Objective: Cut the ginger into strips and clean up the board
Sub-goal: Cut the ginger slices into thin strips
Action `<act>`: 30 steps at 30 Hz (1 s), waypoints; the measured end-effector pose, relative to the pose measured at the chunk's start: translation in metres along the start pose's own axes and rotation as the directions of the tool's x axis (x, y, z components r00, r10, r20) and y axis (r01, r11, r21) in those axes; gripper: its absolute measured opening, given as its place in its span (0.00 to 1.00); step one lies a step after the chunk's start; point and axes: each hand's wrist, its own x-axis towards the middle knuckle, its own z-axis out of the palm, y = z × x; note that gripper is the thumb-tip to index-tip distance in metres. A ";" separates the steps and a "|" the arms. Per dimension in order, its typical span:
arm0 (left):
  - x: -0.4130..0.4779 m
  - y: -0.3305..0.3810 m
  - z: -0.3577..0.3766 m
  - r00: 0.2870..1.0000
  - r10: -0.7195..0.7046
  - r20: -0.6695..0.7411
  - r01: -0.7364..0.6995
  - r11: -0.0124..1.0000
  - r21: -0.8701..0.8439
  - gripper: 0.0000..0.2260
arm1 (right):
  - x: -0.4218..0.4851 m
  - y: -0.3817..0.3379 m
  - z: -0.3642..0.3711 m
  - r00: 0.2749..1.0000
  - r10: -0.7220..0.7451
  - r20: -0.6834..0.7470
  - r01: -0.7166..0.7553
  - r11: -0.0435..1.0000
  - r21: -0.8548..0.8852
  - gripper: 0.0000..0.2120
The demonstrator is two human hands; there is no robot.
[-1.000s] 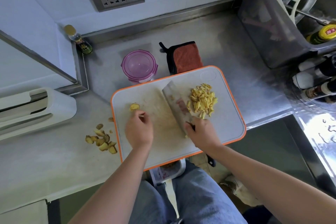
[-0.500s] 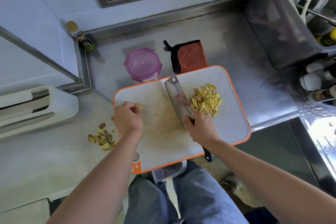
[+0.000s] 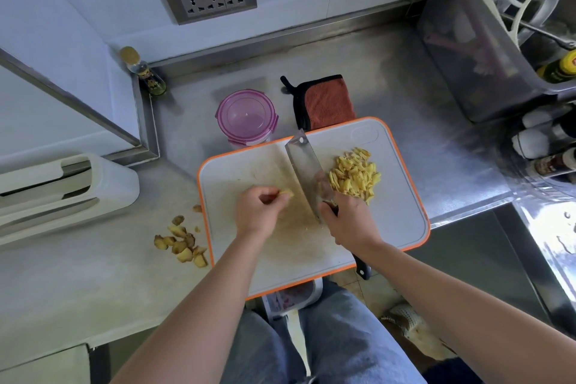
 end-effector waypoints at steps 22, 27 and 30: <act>-0.016 -0.009 0.036 0.971 -0.183 -0.153 0.188 0.982 0.018 0.05 | -0.016 -0.015 0.003 0.994 -0.108 0.018 0.109 0.960 -0.260 0.11; -0.017 -0.008 0.036 0.970 -0.192 -0.146 0.194 0.981 0.001 0.05 | -0.025 -0.013 0.006 0.994 -0.102 0.043 0.111 0.932 -0.344 0.10; -0.016 -0.007 0.035 0.973 -0.188 -0.133 0.191 0.982 0.008 0.06 | -0.016 -0.019 0.010 0.994 -0.088 0.070 0.108 0.917 -0.385 0.11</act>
